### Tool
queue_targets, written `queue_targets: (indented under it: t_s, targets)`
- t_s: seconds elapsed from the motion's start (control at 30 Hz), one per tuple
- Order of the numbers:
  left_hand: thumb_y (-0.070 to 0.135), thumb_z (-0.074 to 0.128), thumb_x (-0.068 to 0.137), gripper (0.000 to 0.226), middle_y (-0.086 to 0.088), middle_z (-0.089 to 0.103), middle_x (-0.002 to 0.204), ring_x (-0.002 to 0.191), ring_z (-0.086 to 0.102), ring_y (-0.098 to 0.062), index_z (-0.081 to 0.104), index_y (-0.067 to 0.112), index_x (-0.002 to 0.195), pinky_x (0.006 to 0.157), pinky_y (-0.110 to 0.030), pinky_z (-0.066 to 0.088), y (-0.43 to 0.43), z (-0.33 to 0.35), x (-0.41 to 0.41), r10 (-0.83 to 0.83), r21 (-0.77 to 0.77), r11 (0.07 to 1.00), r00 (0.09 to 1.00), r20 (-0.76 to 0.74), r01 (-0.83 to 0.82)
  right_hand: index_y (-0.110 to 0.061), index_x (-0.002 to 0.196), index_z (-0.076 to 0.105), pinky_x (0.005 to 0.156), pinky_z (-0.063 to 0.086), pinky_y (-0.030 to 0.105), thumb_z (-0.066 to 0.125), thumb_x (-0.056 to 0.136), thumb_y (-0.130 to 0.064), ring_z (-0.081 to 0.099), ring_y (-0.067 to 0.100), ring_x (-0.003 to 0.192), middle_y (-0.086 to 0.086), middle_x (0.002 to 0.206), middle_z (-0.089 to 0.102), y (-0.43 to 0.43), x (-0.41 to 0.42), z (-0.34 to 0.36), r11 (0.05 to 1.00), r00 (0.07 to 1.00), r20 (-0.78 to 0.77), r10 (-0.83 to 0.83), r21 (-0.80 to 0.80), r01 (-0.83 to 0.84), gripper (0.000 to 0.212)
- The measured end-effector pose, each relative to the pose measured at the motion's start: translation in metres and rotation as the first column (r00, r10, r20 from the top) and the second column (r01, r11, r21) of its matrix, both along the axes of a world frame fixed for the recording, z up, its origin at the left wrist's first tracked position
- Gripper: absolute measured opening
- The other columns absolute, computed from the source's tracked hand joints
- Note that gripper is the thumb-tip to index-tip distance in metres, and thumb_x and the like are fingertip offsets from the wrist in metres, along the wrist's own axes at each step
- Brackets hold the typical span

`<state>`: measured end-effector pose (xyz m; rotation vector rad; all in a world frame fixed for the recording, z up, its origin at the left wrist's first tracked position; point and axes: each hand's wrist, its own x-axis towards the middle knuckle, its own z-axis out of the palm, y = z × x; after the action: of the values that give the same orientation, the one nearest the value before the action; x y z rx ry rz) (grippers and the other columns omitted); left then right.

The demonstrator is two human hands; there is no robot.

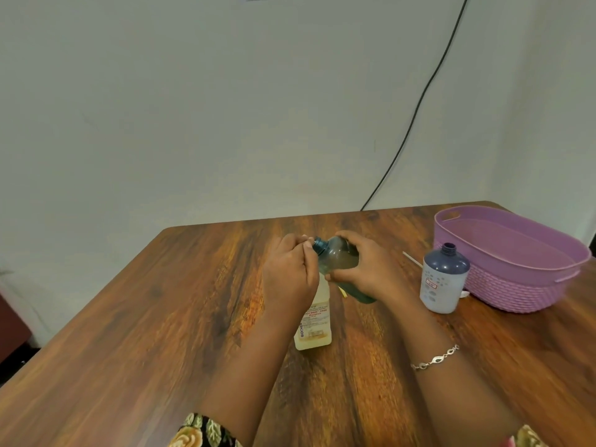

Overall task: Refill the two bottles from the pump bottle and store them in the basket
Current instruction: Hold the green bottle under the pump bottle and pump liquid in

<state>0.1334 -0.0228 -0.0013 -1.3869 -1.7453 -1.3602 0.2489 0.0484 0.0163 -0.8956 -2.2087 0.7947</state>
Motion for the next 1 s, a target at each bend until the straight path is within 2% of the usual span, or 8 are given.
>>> queue_targets:
  t_s: [0.17, 0.27, 0.33, 0.47, 0.57, 0.77, 0.93, 1.0]
  targets:
    - [0.019, 0.037, 0.088, 0.041, -0.004, 0.065, 0.073, 0.065, 0.054, -0.012, 0.071, 0.003, 0.074, 0.052, -0.015, 0.032, 0.001, -0.01, -0.002, 0.05, -0.016, 0.999, 0.998, -0.036, -0.051, -0.027, 0.124, 0.048, 0.082, 0.041, 0.028, 0.079, 0.068, -0.024, 0.046, 0.01, 0.102, -0.003, 0.123, 0.054, -0.001, 0.001, -0.009, 1.0, 0.999, 0.034, -0.01, -0.018, 0.011, 0.065]
    - [0.02, 0.037, 0.088, 0.041, -0.003, 0.065, 0.073, 0.064, 0.051, -0.01, 0.071, 0.004, 0.072, 0.054, -0.006, 0.023, 0.001, -0.004, -0.001, 0.066, -0.016, 0.998, 0.997, -0.048, -0.067, -0.026, 0.124, 0.049, 0.08, 0.04, 0.027, 0.079, 0.069, -0.024, 0.045, 0.01, 0.101, -0.004, 0.121, 0.053, -0.002, 0.002, -0.004, 1.0, 1.0, 0.018, 0.003, -0.028, -0.003, 0.063]
    - [0.02, 0.036, 0.088, 0.042, -0.002, 0.063, 0.07, 0.062, 0.046, -0.008, 0.07, 0.004, 0.069, 0.054, -0.006, 0.02, 0.002, 0.001, -0.001, 0.074, -0.007, 0.997, 0.996, -0.053, -0.074, -0.024, 0.124, 0.049, 0.078, 0.037, 0.025, 0.078, 0.069, -0.022, 0.044, 0.009, 0.099, -0.006, 0.116, 0.051, -0.002, 0.002, 0.001, 0.999, 1.0, -0.006, 0.014, -0.028, -0.015, 0.062]
    - [0.02, 0.035, 0.088, 0.043, -0.004, 0.061, 0.067, 0.061, 0.048, -0.013, 0.069, 0.003, 0.068, 0.052, -0.013, 0.025, 0.006, 0.001, 0.0, 0.052, -0.001, 0.999, 0.999, -0.014, -0.052, -0.023, 0.122, 0.051, 0.078, 0.037, 0.025, 0.079, 0.068, -0.018, 0.045, 0.01, 0.098, -0.011, 0.104, 0.046, -0.003, 0.003, 0.005, 1.0, 1.0, 0.003, 0.005, 0.008, -0.005, 0.061]
    - [0.019, 0.036, 0.088, 0.042, -0.003, 0.06, 0.065, 0.059, 0.05, -0.014, 0.069, 0.004, 0.067, 0.052, -0.02, 0.031, 0.006, -0.005, -0.002, 0.053, -0.016, 0.998, 0.998, -0.024, -0.053, -0.026, 0.123, 0.049, 0.077, 0.037, 0.026, 0.079, 0.068, -0.022, 0.045, 0.01, 0.098, -0.011, 0.106, 0.047, -0.003, 0.003, -0.003, 1.0, 0.999, 0.04, 0.004, -0.006, -0.004, 0.063]
    - [0.021, 0.035, 0.089, 0.043, -0.004, 0.059, 0.064, 0.058, 0.047, -0.013, 0.067, 0.003, 0.066, 0.052, -0.009, 0.02, 0.003, 0.001, -0.002, 0.054, -0.052, 0.997, 0.997, -0.061, -0.057, -0.025, 0.124, 0.05, 0.077, 0.036, 0.026, 0.079, 0.068, -0.022, 0.044, 0.009, 0.099, -0.003, 0.12, 0.053, -0.001, 0.002, -0.001, 1.0, 1.0, 0.011, 0.004, -0.02, -0.003, 0.063]
    - [0.022, 0.034, 0.088, 0.045, -0.004, 0.06, 0.065, 0.06, 0.048, -0.014, 0.068, 0.003, 0.067, 0.051, -0.021, 0.03, 0.007, 0.004, -0.001, 0.055, -0.046, 0.997, 0.998, -0.015, -0.056, -0.024, 0.121, 0.051, 0.076, 0.036, 0.025, 0.079, 0.068, -0.02, 0.044, 0.009, 0.097, -0.004, 0.116, 0.053, 0.0, 0.001, 0.002, 1.0, 1.0, -0.003, 0.007, 0.001, -0.007, 0.06]
    - [0.02, 0.036, 0.088, 0.041, -0.004, 0.064, 0.07, 0.063, 0.053, -0.015, 0.07, 0.004, 0.071, 0.053, -0.019, 0.034, 0.005, -0.003, 0.0, 0.038, -0.017, 0.999, 0.999, -0.01, -0.038, -0.025, 0.123, 0.05, 0.077, 0.037, 0.026, 0.079, 0.068, -0.022, 0.043, 0.009, 0.097, -0.004, 0.118, 0.053, 0.001, 0.002, -0.003, 1.0, 1.0, 0.02, -0.001, -0.006, 0.001, 0.063]
